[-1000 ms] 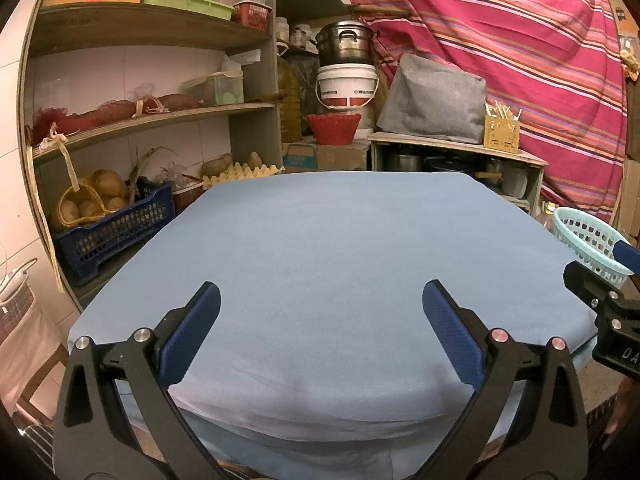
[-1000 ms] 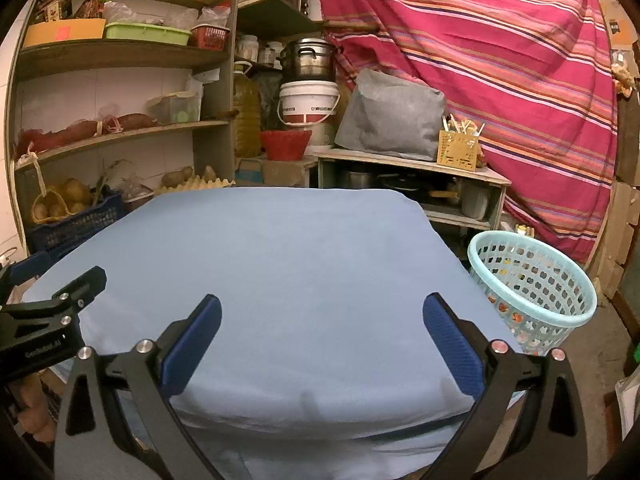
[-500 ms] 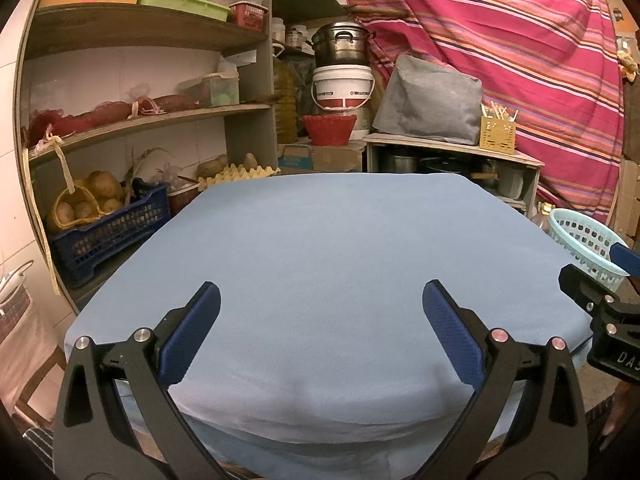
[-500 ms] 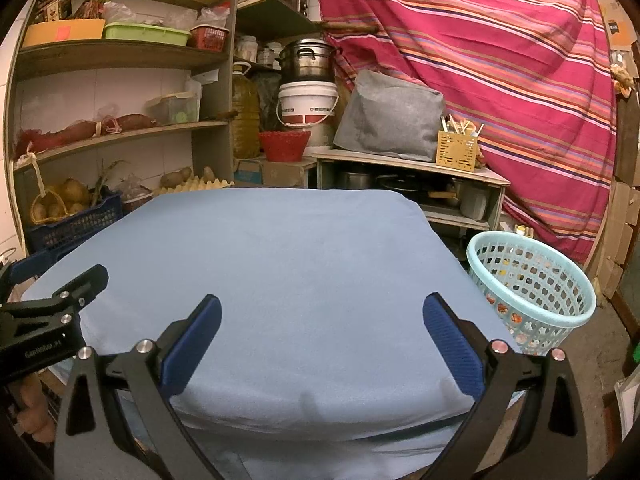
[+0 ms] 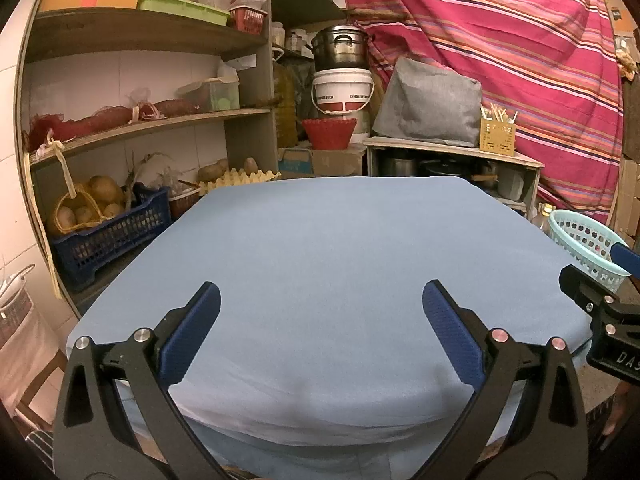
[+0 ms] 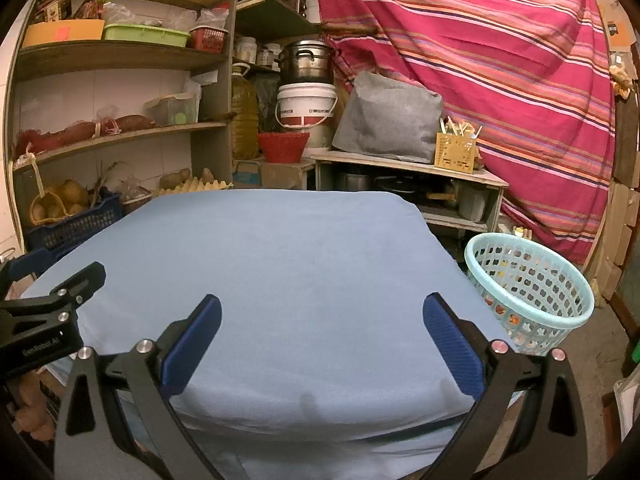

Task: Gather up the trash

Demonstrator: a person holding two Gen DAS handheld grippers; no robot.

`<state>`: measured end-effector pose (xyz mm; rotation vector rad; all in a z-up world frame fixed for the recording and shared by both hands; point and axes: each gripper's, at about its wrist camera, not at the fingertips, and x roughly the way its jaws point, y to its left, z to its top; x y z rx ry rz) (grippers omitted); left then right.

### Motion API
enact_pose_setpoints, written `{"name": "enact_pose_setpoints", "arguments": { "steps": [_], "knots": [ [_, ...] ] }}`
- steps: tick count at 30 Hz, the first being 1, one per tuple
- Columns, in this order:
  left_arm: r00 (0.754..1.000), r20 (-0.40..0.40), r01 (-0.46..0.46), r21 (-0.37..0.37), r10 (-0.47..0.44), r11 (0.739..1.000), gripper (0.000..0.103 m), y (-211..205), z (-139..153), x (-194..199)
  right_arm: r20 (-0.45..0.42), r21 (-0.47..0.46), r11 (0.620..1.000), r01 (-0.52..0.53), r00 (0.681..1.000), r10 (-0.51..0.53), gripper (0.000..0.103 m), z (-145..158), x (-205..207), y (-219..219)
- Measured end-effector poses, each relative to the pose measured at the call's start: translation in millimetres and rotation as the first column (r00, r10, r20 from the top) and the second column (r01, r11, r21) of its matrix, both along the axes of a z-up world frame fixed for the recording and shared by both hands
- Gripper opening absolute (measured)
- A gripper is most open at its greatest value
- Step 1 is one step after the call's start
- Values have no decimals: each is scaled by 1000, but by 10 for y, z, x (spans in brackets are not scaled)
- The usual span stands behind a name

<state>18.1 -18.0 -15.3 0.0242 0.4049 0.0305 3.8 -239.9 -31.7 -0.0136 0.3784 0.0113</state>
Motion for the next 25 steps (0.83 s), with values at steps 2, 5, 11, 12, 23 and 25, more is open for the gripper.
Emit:
{"name": "enact_pose_setpoints", "arguments": {
  "steps": [2, 5, 11, 12, 23, 25],
  "knots": [
    [1000, 2, 0, -2, 0, 1000, 98, -1, 11, 6, 0, 0, 1000, 0, 1000, 0, 98, 11, 13, -15],
    [1000, 8, -3, 0, 3, 1000, 98, -10, 21, -14, 0, 0, 1000, 0, 1000, 0, 98, 10, 14, -17],
    [1000, 16, 2, 5, -2, 1000, 98, -5, 36, -12, 1, -1, 1000, 0, 1000, 0, 98, 4, 11, -18],
    [1000, 18, 3, 6, -3, 1000, 98, -6, 38, -13, 1, -1, 1000, 0, 1000, 0, 98, 3, 10, -19],
    [1000, 18, 4, 6, -4, 1000, 98, -6, 34, -15, -1, -2, 1000, -1, 1000, 1, 98, 3, 20, -31],
    [1000, 18, 3, 6, -3, 1000, 98, -10, 33, -16, -3, -1, 1000, -1, 1000, 1, 98, 13, 33, -77]
  ]
}}
